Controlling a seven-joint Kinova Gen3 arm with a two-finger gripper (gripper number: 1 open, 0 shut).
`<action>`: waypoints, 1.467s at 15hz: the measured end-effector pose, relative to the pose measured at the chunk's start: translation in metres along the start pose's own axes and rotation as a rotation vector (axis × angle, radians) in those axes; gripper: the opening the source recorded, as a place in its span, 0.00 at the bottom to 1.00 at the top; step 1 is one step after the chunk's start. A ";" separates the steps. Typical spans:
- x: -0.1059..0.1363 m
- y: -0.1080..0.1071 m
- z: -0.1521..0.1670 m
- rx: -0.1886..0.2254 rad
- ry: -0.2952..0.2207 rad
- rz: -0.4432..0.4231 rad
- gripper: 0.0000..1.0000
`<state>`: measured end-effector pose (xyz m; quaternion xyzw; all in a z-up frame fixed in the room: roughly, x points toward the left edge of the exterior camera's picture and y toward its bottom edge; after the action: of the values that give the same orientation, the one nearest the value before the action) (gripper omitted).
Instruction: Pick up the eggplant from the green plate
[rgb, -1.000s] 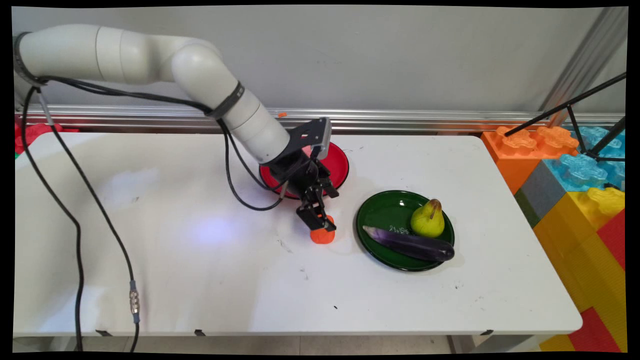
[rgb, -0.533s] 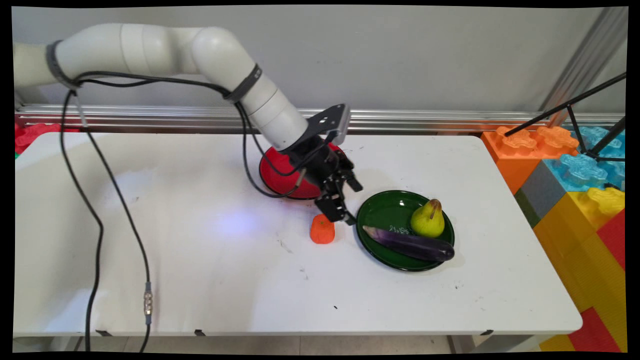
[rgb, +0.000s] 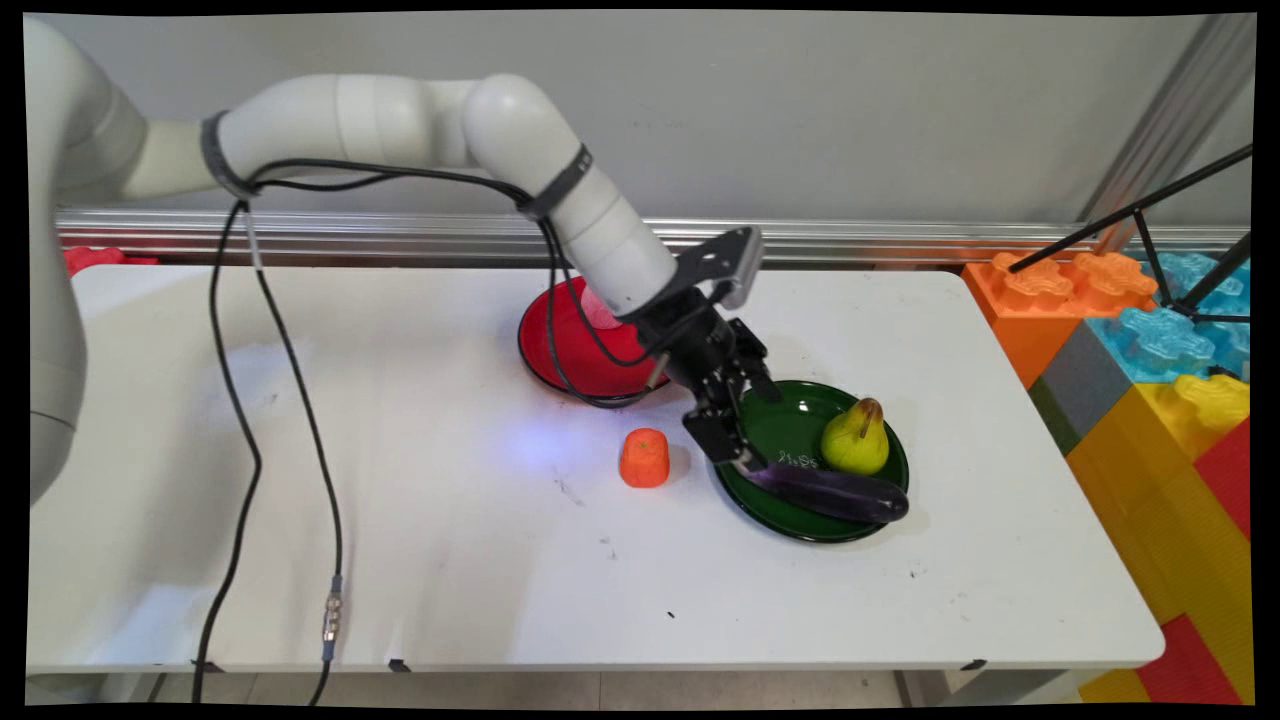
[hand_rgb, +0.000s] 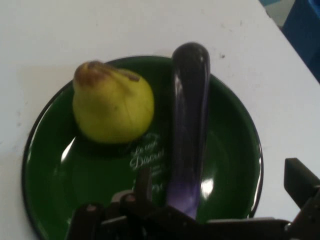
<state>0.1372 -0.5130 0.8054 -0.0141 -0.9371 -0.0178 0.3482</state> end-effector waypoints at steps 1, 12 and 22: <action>0.001 -0.001 0.005 -0.005 0.002 0.004 1.00; 0.007 -0.013 0.070 -0.015 0.000 0.038 1.00; 0.005 -0.019 0.097 -0.011 -0.014 0.045 1.00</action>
<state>0.0694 -0.5277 0.7346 -0.0371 -0.9389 -0.0151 0.3420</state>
